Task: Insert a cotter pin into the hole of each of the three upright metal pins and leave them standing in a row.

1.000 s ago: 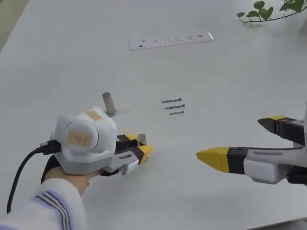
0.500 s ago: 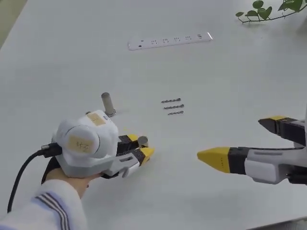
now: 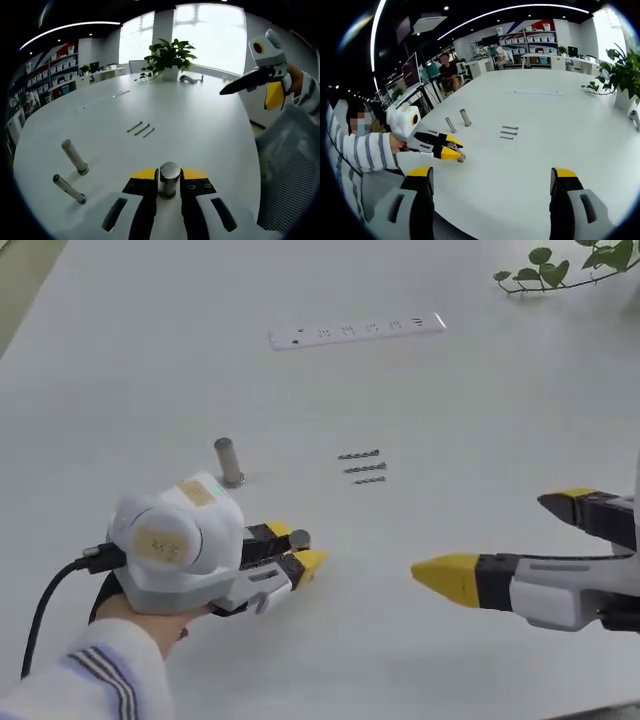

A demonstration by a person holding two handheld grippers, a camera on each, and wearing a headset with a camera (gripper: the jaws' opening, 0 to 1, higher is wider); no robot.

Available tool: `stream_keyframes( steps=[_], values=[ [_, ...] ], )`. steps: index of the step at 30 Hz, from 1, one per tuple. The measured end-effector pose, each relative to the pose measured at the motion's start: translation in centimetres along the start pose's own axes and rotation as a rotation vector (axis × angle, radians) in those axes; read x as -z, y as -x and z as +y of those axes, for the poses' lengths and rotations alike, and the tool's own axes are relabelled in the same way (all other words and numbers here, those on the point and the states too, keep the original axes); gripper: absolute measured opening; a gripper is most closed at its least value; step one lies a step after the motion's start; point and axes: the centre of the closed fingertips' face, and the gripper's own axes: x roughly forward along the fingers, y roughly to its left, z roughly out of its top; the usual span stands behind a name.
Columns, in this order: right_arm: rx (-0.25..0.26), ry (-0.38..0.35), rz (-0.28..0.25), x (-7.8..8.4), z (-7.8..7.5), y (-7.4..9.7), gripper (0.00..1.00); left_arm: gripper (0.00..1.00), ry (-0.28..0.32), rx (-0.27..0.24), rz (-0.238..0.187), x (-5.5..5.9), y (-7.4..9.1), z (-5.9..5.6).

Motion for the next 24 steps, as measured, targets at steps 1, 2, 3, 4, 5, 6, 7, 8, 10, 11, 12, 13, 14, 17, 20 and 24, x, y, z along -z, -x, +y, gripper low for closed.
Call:
stream_keyframes(
  steps=[1, 2, 3, 4, 5, 6, 7, 8, 10, 11, 12, 13, 14, 17, 20, 24],
  values=[
    [-0.002, 0.001, 0.0, 0.0, 0.0, 0.0, 0.96, 0.16, 0.004, 0.002, -0.005, -0.1, 0.1, 0.0],
    [-0.003, 0.001, 0.0, 0.0, 0.1, 0.0, 0.96, 0.18, 0.005, 0.005, -0.007, -0.2, 0.2, 0.0],
    [-0.004, 0.002, -0.001, -0.1, 0.1, 0.0, 0.96, 0.2, 0.01, 0.018, -0.009, -0.3, 0.3, -0.2],
    [-0.005, 0.002, -0.001, -0.1, 0.1, 0.0, 0.96, 0.23, 0.009, 0.029, -0.003, -0.3, 0.4, -0.4],
    [-0.005, 0.002, 0.0, -0.1, 0.1, -0.1, 0.96, 0.27, 0.007, 0.037, 0.001, -0.2, 0.5, -0.6],
    [-0.005, 0.003, 0.0, 0.0, 0.2, -0.1, 0.96, 0.31, 0.001, 0.045, 0.006, -0.2, 0.6, -0.8],
    [-0.005, 0.003, 0.0, 0.0, 0.2, -0.1, 0.96, 0.36, 0.001, 0.049, 0.005, -0.3, 0.8, -0.9],
    [-0.006, 0.002, 0.001, 0.0, 0.2, -0.1, 0.96, 0.4, 0.005, 0.055, 0.002, -0.4, 1.0, -1.1],
    [-0.007, 0.003, 0.002, 0.1, 0.2, -0.1, 0.96, 0.47, 0.015, 0.063, -0.003, -0.6, 1.2, -1.3],
    [-0.009, 0.004, 0.003, 0.1, 0.3, -0.1, 0.96, 0.5, 0.028, 0.071, 0.007, -0.6, 1.5, -1.4],
    [-0.01, 0.005, 0.004, 0.1, 0.3, -0.1, 0.96, 0.53, 0.025, 0.078, 0.01, -0.6, 1.7, -1.6],
    [-0.01, 0.004, 0.003, 0.2, 0.3, -0.1, 0.96, 0.56, 0.019, 0.089, 0.014, -0.7, 2.0, -1.8],
    [-0.011, 0.003, 0.003, 0.2, 0.4, -0.1, 0.96, 0.58, 0.021, 0.093, 0.013, -0.8, 2.3, -1.9],
    [-0.012, 0.002, 0.005, 0.2, 0.4, -0.1, 0.96, 0.66, 0.027, 0.108, 0.003, -1.1, 3.2, -2.3],
    [-0.011, 0.0, 0.005, 0.2, 0.3, -0.1, 0.96, 0.75, 0.045, 0.095, -0.005, -1.2, 3.8, -2.3],
    [-0.009, -0.003, 0.005, 0.3, 0.3, -0.1, 0.96, 0.87, 0.071, 0.072, 0.001, -0.8, 4.6, -2.1]
  ],
)
